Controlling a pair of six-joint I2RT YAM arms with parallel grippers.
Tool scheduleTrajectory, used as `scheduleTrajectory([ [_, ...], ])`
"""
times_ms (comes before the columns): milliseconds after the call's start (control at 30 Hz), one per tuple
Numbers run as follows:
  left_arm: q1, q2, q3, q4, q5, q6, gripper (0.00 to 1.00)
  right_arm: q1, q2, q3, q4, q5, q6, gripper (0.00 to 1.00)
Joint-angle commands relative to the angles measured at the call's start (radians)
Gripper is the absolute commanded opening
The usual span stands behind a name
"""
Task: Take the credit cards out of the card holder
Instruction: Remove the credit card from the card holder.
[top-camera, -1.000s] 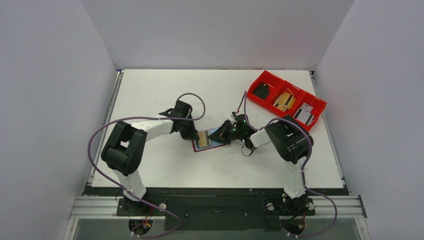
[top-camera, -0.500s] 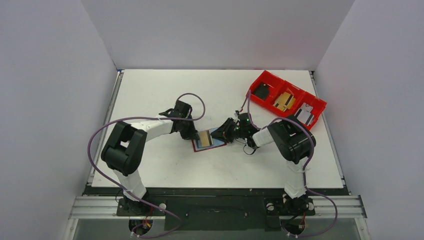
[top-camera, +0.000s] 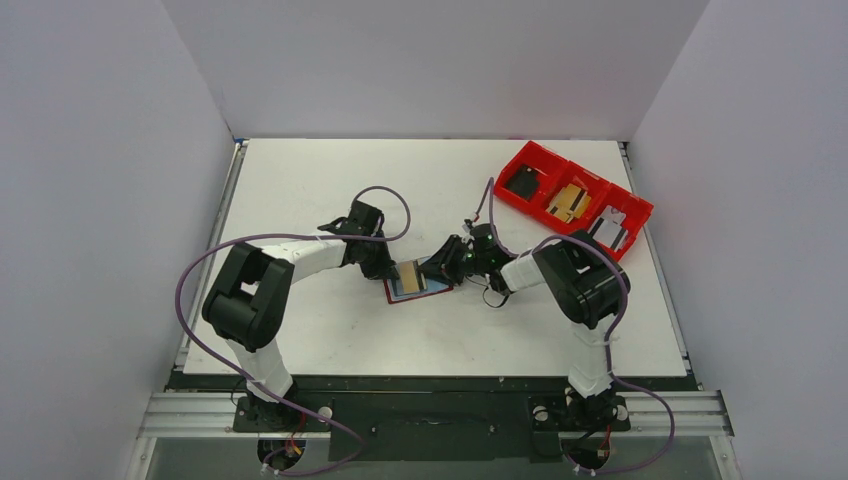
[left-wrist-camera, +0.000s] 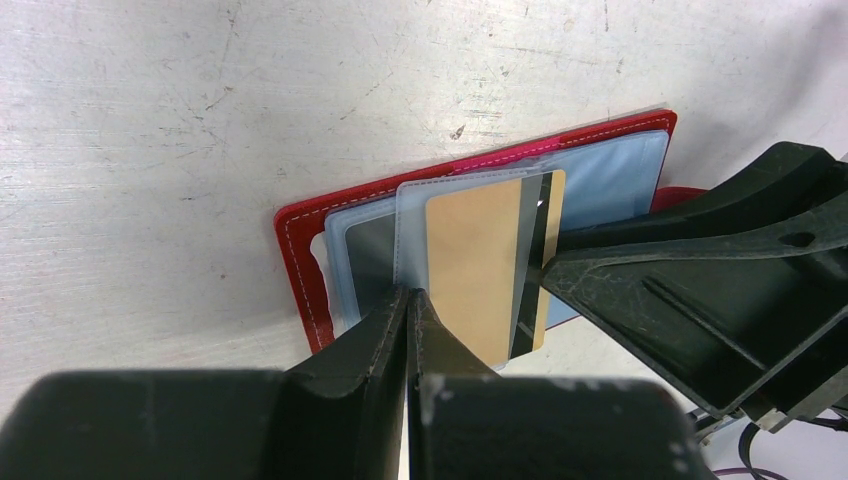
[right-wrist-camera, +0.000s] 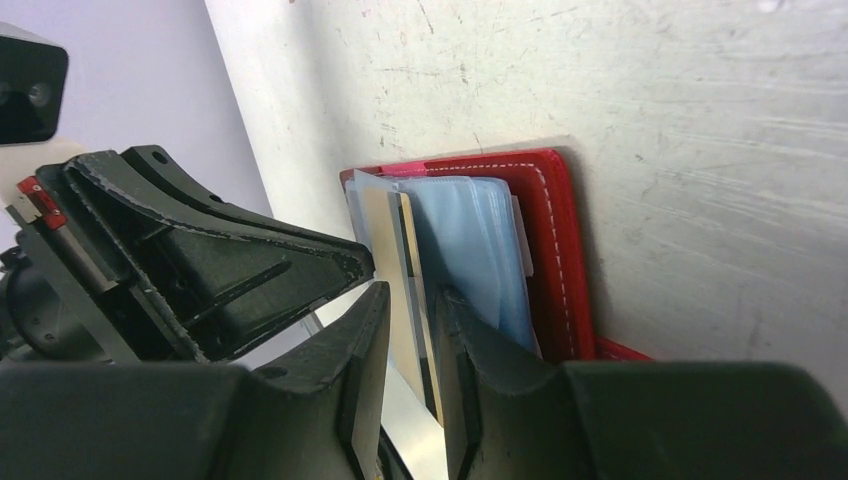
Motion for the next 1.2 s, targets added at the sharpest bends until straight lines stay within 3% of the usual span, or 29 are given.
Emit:
scheduleTrajectory([
  [0, 0.013, 0.083, -0.052, -0.127, -0.133, 0.047, 0.00, 0.012, 0.004, 0.013, -0.103, 0.056, -0.067, 0.21],
  [133, 0.013, 0.084, -0.052, -0.128, -0.134, 0.047, 0.00, 0.011, 0.002, 0.017, -0.114, 0.057, -0.069, 0.17],
  [367, 0.013, 0.084, -0.049, -0.131, -0.138, 0.049, 0.00, -0.009, -0.020, 0.009, -0.115, 0.053, -0.078, 0.00],
  [1167, 0.010, 0.018, 0.010, -0.168, -0.102, 0.087, 0.00, -0.109, -0.206, -0.016, -0.271, 0.049, -0.172, 0.00],
])
